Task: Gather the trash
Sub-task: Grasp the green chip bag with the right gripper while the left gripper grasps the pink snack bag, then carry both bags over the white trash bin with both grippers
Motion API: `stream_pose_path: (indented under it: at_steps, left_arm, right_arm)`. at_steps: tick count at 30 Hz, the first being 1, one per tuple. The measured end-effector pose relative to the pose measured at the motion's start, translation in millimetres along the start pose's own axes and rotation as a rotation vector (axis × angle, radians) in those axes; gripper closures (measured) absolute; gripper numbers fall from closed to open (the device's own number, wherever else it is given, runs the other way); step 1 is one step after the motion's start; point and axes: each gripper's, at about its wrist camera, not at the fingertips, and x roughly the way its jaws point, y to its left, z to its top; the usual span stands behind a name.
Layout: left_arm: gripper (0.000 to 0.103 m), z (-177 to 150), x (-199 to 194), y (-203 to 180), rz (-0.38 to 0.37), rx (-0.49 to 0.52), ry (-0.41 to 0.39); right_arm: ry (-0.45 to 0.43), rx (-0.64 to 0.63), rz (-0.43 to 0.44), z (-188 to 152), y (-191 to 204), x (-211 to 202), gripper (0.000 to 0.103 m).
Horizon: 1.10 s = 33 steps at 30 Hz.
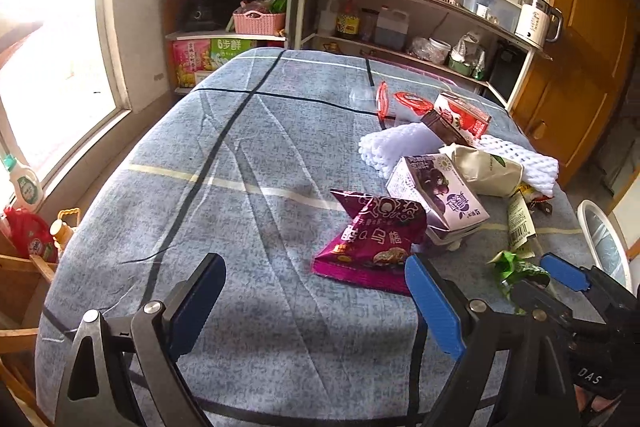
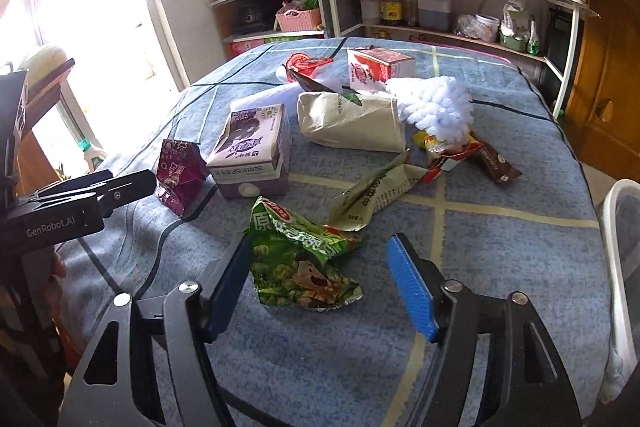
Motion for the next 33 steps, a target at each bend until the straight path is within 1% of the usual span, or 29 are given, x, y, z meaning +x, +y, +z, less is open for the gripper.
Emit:
stream_pose_path:
  at_steps: [2,3,5,7,9,11,13,17,20,28,33]
  left_arm:
    - [0.012,0.7,3.4,-6.1,-0.015,0.007,0.006]
    - [0.012,2.0,7.3,-7.5,-0.027,0.011,0.014]
    - [0.012,4.2,17.1,-9.9,-0.048,0.003,0.039]
    - [0.012,5.1,25.0,-10.7,-0.073,-0.017,0.064]
    - [0.012,5.3,28.7,-13.3,-0.091,-0.016,0.068]
    - [0.013,6.0,31.2,-13.3,-0.099,-0.022,0.073]
    - [0.017,7.5,33.9,-10.8,-0.111,-0.039,0.077]
    - [0.035,10.1,34.0,-8.2,-0.118,-0.054,0.071]
    - [0.043,10.1,34.7,-7.0,-0.117,-0.05,0.072]
    - [0.045,7.5,30.5,-8.9,-0.117,-0.052,0.06]
    - [0.046,4.4,15.3,-13.4,-0.102,-0.032,0.038]
  right_arm:
    - [0.008,-0.004,0.008,-1.3,1.4,2.6,0.048]
    - [0.013,-0.002,0.008,-1.6,2.0,4.0,0.059]
    - [0.018,0.002,0.012,-1.4,1.0,5.1,0.061]
    - [0.019,0.005,0.015,-2.4,0.5,4.0,0.073]
    - [0.015,0.019,0.025,-3.3,-1.2,2.4,0.076]
    - [0.005,0.03,0.038,-3.7,-3.2,-1.2,0.082]
    - [-0.008,0.029,0.039,-3.6,-2.9,-3.1,0.085]
    - [-0.025,0.049,0.044,-4.4,-5.5,-8.0,0.087]
    - [-0.041,0.061,0.04,-4.0,-7.5,-13.2,0.087]
    - [-0.072,0.078,0.038,-6.5,-12.3,-26.7,0.087]
    - [-0.109,0.099,0.034,-7.1,-21.3,-42.8,0.087]
